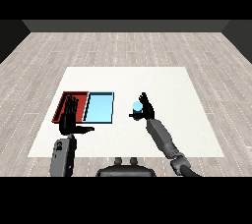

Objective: Pick the blue can and put it in the blue box

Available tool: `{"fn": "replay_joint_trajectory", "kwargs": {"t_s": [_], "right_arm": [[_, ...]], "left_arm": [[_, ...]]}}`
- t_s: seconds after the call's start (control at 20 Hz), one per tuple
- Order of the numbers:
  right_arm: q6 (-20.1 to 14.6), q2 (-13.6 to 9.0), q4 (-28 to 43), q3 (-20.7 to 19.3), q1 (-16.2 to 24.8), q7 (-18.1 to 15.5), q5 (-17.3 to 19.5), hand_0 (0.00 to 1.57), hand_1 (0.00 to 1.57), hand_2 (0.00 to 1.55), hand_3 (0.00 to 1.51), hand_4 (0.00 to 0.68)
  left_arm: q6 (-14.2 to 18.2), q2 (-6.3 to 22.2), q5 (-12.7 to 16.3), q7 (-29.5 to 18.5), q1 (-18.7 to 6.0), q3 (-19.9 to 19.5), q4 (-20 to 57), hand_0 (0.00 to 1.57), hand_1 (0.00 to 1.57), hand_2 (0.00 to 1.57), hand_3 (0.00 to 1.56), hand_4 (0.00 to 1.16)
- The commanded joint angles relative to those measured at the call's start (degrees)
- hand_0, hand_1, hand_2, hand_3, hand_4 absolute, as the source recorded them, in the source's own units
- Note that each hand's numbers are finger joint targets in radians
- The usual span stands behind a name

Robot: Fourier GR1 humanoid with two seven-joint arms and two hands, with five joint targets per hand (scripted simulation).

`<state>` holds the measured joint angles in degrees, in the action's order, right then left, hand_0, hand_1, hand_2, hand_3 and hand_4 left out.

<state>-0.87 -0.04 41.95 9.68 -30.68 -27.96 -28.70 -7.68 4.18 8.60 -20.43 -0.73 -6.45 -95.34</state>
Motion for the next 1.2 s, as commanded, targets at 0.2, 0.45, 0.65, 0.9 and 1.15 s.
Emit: {"fn": "replay_joint_trajectory", "kwargs": {"t_s": [0.2,0.45,0.65,0.9,1.15], "right_arm": [[-9.59,0.04,-6.67,-0.04,-0.99,-5.14,2.5,1.09,1.09,1.3,1.25,0.414],[-20.05,0.04,-5.74,3.49,-3.91,-0.71,2.32,1.49,1.49,1.48,1.44,0.634],[-18.71,0.04,-12.17,1.74,-8.24,-1.31,2.82,1.51,1.51,1.48,1.43,0.62],[-21.68,-1.25,1.43,4.84,-2.14,3.43,4.87,1.49,1.49,1.47,1.41,0.637],[-23.33,-4.51,9.4,7.14,-1.39,7.43,9.09,1.45,1.45,1.46,1.4,0.631]], "left_arm": [[0.32,-0.47,-0.04,0.1,-1.43,0.18,1.61,0.0,0.0,0.0,0.0,0.0],[1.92,-1.46,-2.08,-0.87,0.87,1.11,0.2,0.0,0.0,0.0,0.0,0.0],[2.0,-1.86,-2.74,-2.64,-2.18,1.6,3.23,0.0,0.0,0.0,0.0,0.0],[1.49,-1.34,-4.11,-2.99,-2.44,2.08,6.69,0.0,0.0,0.0,0.0,0.0],[0.56,-0.56,-4.15,2.43,-2.12,4.31,1.21,0.0,0.0,0.0,0.0,0.0]]}}
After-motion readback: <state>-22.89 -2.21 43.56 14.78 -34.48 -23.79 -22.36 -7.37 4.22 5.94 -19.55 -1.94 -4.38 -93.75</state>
